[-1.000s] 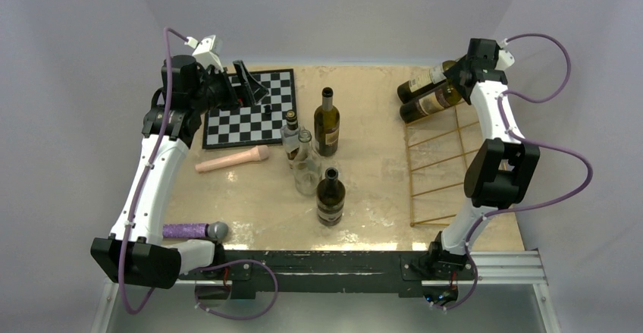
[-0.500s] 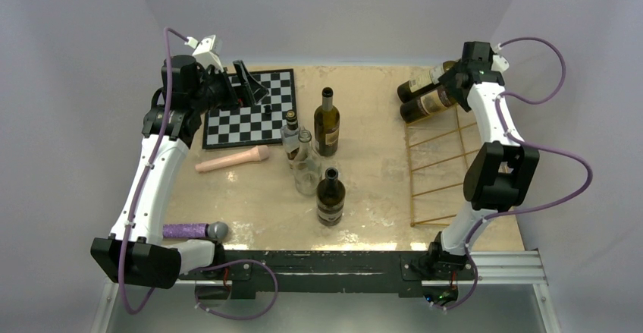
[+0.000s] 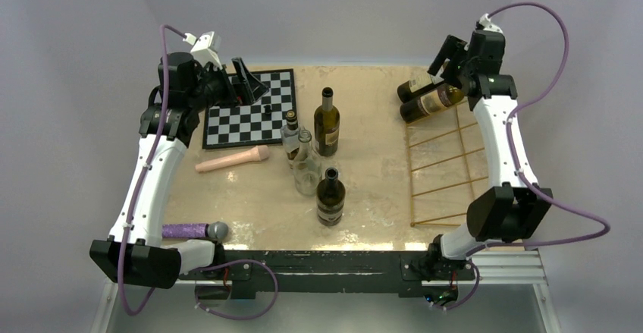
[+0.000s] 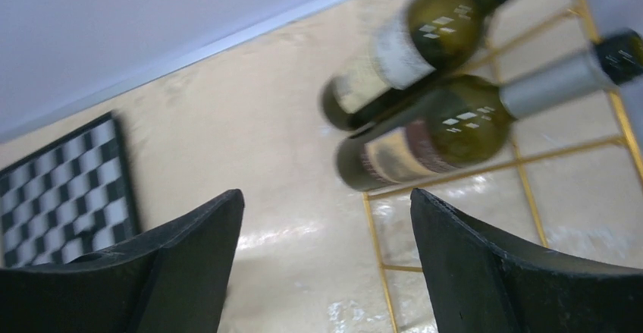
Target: Put the wine bottle on the wine rack
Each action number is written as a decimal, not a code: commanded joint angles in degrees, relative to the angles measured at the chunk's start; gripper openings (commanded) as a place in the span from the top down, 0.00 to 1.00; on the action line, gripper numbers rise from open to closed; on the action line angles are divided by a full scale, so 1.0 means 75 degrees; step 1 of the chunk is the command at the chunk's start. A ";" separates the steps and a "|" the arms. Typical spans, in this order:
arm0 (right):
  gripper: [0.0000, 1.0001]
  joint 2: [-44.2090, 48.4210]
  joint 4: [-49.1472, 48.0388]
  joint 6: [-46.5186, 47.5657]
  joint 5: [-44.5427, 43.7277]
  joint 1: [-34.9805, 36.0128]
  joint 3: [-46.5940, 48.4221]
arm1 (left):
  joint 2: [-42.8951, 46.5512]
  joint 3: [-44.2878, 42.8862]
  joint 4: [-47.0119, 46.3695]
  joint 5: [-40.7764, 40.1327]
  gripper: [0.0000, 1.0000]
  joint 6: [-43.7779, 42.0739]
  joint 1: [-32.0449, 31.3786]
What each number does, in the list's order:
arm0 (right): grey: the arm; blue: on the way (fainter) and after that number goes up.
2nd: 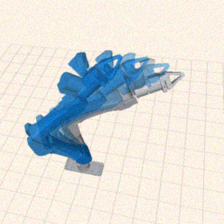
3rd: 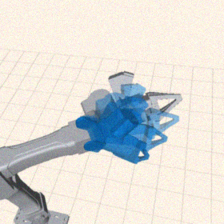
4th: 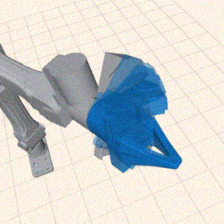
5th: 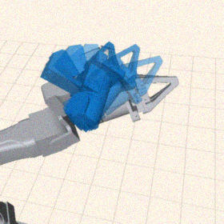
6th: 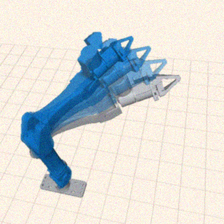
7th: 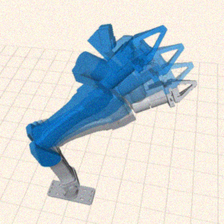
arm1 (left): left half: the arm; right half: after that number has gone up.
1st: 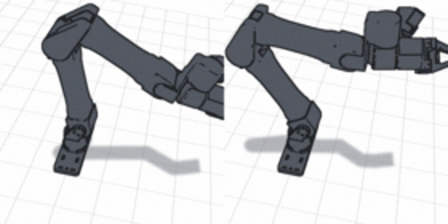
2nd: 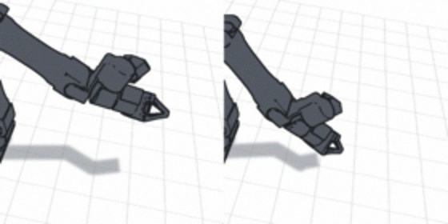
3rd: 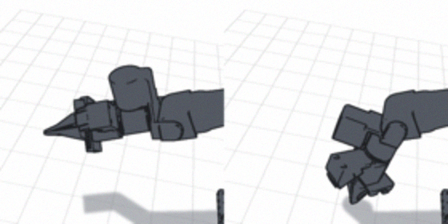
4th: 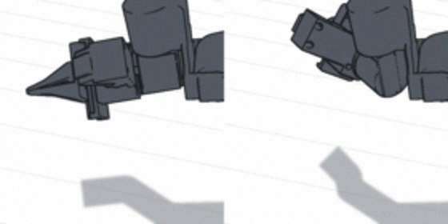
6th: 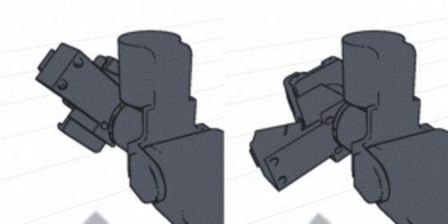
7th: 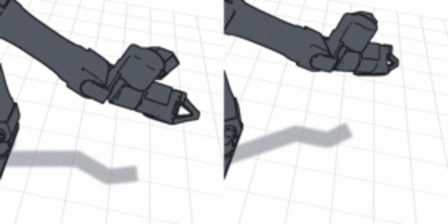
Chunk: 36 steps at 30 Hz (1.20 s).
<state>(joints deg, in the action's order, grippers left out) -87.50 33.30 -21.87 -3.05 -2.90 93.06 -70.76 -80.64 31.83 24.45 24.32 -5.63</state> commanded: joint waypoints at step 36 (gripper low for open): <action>0.01 0.3645 -0.0326 0.2412 0.3397 0.6355 -0.2745 | 0.0205 0.0110 -0.0370 0.0919 0.01 0.0695 0.0047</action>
<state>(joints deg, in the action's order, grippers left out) -59.96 30.74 -2.90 26.70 41.56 73.54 -73.36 -81.54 30.92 30.87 27.40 -5.63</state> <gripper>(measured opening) 0.986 0.988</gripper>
